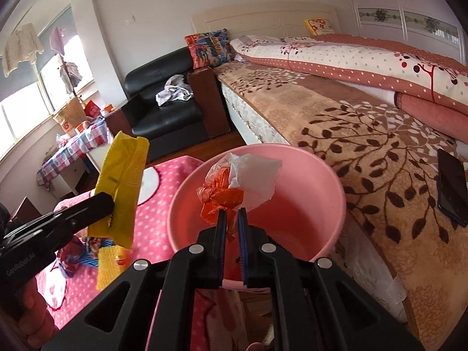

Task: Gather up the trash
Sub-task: 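Carry both items over the pink bucket and open both tools to drop them, then grasp the red wrapper with the left tool while the right tool grasps the yellow net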

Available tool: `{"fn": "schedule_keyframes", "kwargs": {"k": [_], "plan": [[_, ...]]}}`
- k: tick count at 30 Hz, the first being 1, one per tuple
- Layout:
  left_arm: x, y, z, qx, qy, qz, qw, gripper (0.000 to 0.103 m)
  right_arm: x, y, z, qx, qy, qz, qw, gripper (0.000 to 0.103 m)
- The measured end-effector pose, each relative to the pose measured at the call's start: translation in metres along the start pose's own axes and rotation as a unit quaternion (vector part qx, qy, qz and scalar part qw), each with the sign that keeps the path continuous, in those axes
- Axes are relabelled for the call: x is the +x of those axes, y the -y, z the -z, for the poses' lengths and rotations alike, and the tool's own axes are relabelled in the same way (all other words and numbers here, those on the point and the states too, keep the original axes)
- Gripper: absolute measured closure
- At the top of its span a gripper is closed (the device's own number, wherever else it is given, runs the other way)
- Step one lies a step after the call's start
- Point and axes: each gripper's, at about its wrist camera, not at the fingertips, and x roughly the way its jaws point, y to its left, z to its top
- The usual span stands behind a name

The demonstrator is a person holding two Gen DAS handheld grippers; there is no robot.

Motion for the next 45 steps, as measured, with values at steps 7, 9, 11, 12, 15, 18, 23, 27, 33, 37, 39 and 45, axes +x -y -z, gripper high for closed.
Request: {"fn": "schedule_keyframes", "kwargs": {"k": [7, 9, 11, 12, 15, 18, 23, 27, 33, 37, 39, 45], "plan": [[0.039, 0.002, 0.006, -0.002, -0.032, -0.001, 0.9995, 0.099, 0.019, 0.019, 0.002, 0.016, -0.013, 0.016, 1.000, 0.095], [0.047, 0.002, 0.007, -0.003, -0.036, -0.001, 0.9993, 0.099, 0.024, 0.022, 0.004, 0.017, -0.018, 0.019, 1.000, 0.095], [0.051, 0.002, 0.007, -0.007, -0.036, 0.000, 0.9993, 0.099, 0.027, 0.024, 0.005, 0.018, -0.020, 0.022, 0.999, 0.094], [0.053, 0.001, 0.007, -0.010, -0.037, 0.000, 0.9993, 0.098, 0.028, 0.026, 0.005, 0.018, -0.021, 0.023, 0.999, 0.094], [0.058, -0.001, 0.006, -0.019, -0.043, -0.004, 0.9989, 0.093, 0.031, 0.029, 0.006, 0.022, -0.021, 0.025, 0.999, 0.093], [0.060, -0.003, 0.005, -0.029, -0.046, -0.002, 0.9985, 0.073, 0.033, 0.031, 0.007, 0.025, -0.021, 0.026, 0.999, 0.089], [0.057, -0.004, 0.003, -0.033, -0.044, 0.001, 0.9985, 0.068, 0.030, 0.030, 0.006, 0.023, -0.016, 0.027, 0.999, 0.077], [0.049, -0.005, 0.005, -0.037, -0.041, 0.004, 0.9985, 0.068, 0.020, 0.022, 0.006, 0.018, -0.005, 0.023, 1.000, 0.069], [0.031, -0.012, 0.010, -0.042, -0.035, -0.012, 0.9984, 0.067, 0.001, 0.004, 0.011, 0.012, 0.013, 0.014, 1.000, 0.061], [0.012, -0.016, 0.013, -0.035, -0.022, -0.022, 0.9989, 0.067, -0.011, -0.011, 0.016, 0.009, 0.018, 0.005, 1.000, 0.059], [0.002, -0.018, 0.015, -0.033, -0.018, -0.029, 0.9989, 0.067, -0.015, -0.019, 0.019, 0.007, 0.018, -0.001, 1.000, 0.059], [-0.029, -0.028, 0.023, -0.026, 0.000, -0.057, 0.9980, 0.067, -0.023, -0.046, 0.031, -0.006, 0.012, -0.016, 1.000, 0.059]]}}
